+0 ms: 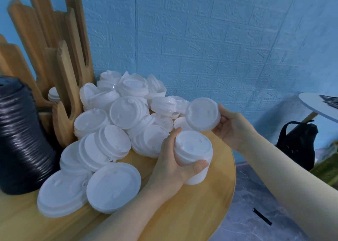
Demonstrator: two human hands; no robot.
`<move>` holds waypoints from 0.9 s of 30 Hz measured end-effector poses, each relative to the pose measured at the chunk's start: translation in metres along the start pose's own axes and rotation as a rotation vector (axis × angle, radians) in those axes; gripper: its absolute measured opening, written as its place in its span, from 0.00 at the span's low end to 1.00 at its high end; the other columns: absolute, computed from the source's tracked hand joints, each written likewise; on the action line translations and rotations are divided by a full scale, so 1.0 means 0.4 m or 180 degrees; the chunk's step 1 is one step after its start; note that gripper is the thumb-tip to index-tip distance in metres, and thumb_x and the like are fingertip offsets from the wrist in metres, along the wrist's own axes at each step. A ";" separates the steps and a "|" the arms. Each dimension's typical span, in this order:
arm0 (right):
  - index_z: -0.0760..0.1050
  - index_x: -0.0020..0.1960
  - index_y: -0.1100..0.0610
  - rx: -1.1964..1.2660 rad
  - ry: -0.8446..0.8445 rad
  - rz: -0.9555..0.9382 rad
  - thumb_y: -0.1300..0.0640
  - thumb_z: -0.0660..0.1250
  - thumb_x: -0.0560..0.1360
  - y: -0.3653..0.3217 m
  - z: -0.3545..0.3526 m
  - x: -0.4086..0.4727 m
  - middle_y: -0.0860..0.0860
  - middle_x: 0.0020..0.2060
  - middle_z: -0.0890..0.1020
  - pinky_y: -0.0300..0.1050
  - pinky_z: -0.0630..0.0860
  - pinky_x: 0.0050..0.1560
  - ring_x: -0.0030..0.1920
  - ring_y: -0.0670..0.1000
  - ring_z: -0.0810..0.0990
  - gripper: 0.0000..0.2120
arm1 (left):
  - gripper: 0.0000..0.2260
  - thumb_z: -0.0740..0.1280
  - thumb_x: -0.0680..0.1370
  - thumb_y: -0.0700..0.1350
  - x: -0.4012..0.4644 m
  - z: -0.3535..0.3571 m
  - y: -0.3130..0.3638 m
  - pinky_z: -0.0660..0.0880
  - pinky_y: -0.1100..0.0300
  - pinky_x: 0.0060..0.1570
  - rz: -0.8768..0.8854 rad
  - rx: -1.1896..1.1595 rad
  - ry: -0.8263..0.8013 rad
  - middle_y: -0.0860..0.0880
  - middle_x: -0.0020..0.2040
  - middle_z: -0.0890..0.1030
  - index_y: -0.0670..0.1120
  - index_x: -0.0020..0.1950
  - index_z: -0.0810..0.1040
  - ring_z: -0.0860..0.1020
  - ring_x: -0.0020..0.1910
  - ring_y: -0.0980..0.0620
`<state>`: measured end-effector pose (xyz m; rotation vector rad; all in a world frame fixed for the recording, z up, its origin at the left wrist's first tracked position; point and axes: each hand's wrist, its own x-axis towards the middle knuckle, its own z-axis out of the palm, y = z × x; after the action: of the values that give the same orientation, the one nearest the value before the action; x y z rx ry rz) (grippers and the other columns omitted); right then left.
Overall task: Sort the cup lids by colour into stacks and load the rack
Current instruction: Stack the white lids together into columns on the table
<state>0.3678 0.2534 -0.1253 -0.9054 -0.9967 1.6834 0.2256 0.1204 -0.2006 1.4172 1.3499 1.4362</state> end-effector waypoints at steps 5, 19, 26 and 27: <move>0.81 0.46 0.60 0.0486 -0.0319 0.0541 0.62 0.67 0.71 -0.006 -0.015 -0.034 0.51 0.34 0.83 0.38 0.80 0.33 0.31 0.46 0.82 0.05 | 0.50 0.76 0.58 0.64 0.001 0.002 0.009 0.60 0.64 0.72 0.0089 -0.0029 -0.0002 0.65 0.75 0.61 0.77 0.69 0.45 0.62 0.74 0.67; 0.81 0.57 0.48 -0.3012 -0.0732 -0.0145 0.29 0.67 0.67 0.019 -0.021 -0.110 0.46 0.51 0.84 0.47 0.75 0.48 0.50 0.47 0.80 0.28 | 0.41 0.75 0.60 0.63 -0.001 0.002 0.001 0.65 0.58 0.74 0.0149 0.0063 0.0086 0.61 0.72 0.66 0.73 0.69 0.59 0.65 0.70 0.69; 0.77 0.60 0.47 -0.2756 -0.0933 -0.0416 0.33 0.73 0.57 0.027 -0.008 -0.123 0.45 0.55 0.82 0.46 0.77 0.55 0.55 0.45 0.81 0.35 | 0.47 0.75 0.59 0.63 -0.004 0.004 0.011 0.66 0.58 0.73 0.0100 0.0023 0.0075 0.60 0.74 0.66 0.75 0.70 0.50 0.67 0.72 0.64; 0.77 0.60 0.48 -0.2642 -0.1058 -0.0472 0.35 0.73 0.58 0.024 -0.007 -0.132 0.46 0.56 0.82 0.44 0.76 0.56 0.56 0.44 0.80 0.34 | 0.48 0.76 0.59 0.63 -0.004 0.004 0.013 0.66 0.59 0.73 0.0078 0.0011 0.0064 0.60 0.74 0.65 0.75 0.69 0.48 0.67 0.72 0.63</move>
<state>0.3816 0.2018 -0.1286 -1.0364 -2.0157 1.3014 0.2283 0.1179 -0.1963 1.4296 1.3524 1.4685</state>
